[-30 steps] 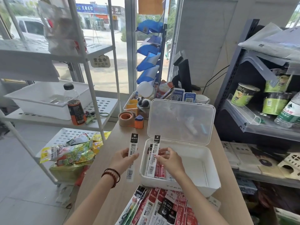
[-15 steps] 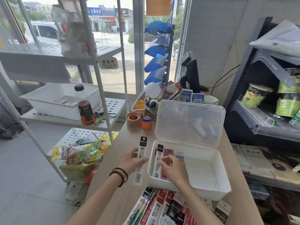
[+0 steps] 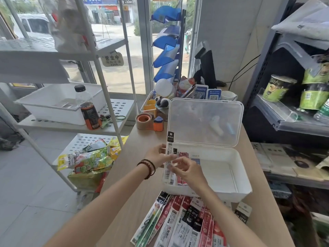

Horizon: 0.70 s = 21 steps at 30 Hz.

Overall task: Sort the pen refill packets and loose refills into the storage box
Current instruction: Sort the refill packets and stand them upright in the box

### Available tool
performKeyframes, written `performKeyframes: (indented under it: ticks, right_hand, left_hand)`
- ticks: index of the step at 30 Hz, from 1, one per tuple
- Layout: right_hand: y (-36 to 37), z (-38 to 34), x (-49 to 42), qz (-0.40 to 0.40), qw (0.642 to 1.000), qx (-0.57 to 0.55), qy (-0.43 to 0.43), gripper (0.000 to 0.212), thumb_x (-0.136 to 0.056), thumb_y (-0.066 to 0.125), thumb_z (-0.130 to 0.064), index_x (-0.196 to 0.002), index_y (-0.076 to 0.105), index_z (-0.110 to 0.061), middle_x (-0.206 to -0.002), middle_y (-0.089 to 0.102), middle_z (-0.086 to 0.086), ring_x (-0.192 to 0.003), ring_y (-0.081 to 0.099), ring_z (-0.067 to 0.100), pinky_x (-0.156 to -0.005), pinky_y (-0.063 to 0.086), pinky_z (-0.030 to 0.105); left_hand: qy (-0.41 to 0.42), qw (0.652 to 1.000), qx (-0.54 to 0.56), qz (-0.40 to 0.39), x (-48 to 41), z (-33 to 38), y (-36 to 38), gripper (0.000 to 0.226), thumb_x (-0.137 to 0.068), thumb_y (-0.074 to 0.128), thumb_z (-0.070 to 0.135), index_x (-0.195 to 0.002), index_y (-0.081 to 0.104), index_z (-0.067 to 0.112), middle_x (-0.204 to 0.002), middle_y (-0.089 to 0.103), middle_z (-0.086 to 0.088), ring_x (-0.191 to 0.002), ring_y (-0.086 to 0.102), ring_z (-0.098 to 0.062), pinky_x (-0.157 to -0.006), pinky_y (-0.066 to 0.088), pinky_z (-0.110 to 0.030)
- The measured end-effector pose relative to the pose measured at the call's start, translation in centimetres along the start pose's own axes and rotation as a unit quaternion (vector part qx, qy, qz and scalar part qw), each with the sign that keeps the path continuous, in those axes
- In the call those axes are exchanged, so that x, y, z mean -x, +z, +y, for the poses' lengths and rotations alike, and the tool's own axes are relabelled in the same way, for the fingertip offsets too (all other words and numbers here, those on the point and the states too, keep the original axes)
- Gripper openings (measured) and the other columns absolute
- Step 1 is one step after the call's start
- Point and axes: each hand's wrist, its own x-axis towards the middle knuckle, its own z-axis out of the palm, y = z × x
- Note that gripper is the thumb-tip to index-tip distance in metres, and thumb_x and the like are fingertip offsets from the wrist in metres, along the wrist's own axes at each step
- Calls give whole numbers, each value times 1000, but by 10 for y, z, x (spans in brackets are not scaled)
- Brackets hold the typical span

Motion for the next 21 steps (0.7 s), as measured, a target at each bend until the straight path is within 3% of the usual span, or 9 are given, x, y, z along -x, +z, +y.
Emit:
performKeyframes:
  ticks: [4, 8, 11, 14, 18, 21]
  right_hand:
    - [-2, 0, 2, 30, 998, -46, 12, 39, -74, 79, -43, -106, 61, -30, -86, 75, -6, -74, 71, 3, -61, 55, 18]
    - [-4, 3, 0, 30, 998, -47, 18, 40, -75, 79, -39, -107, 56, -30, -85, 75, -3, -71, 69, 6, -60, 53, 20]
    - [-3, 8, -2, 2, 999, -8, 39, 43, -80, 76, -34, -113, 49, -34, -85, 74, -3, -78, 70, 7, -73, 57, 26]
    - [1, 11, -5, -24, 997, 55, 53, 35, -84, 74, -31, -111, 51, -33, -91, 71, -3, -84, 69, 11, -75, 55, 26]
    - [4, 9, -6, -43, 984, 165, 43, 33, -88, 68, -32, -118, 55, -34, -91, 68, -9, -85, 67, 9, -68, 42, 13]
    - [6, 5, -6, -43, 972, 231, 25, 41, -88, 67, -37, -127, 57, -33, -88, 65, -15, -75, 62, 1, -70, 43, 17]
  left_hand:
    - [38, 999, -28, 16, 0, 7, 10, 50, -65, 84, 35, -106, 61, 17, -96, 69, -1, -86, 67, -15, -69, 58, -29]
    - [75, 988, -125, 50, 5, 7, 10, 37, -77, 74, 39, -104, 62, 17, -97, 67, 4, -83, 62, -9, -68, 52, -20]
    - [100, 954, -275, 60, 9, -5, -1, 32, -85, 62, 45, -106, 62, 20, -102, 63, 6, -91, 59, -12, -79, 49, -28]
    - [94, 920, -376, 62, 12, -29, -20, 29, -89, 57, 41, -113, 59, 24, -111, 59, 7, -99, 58, -13, -85, 46, -28]
    - [63, 902, -422, 63, 29, -68, -36, 27, -89, 55, 38, -114, 57, 26, -110, 61, 9, -104, 57, -15, -91, 45, -33]
    - [15, 901, -432, 43, 43, -92, -34, 27, -89, 53, 39, -114, 57, 28, -111, 62, 10, -105, 56, -15, -91, 45, -32]
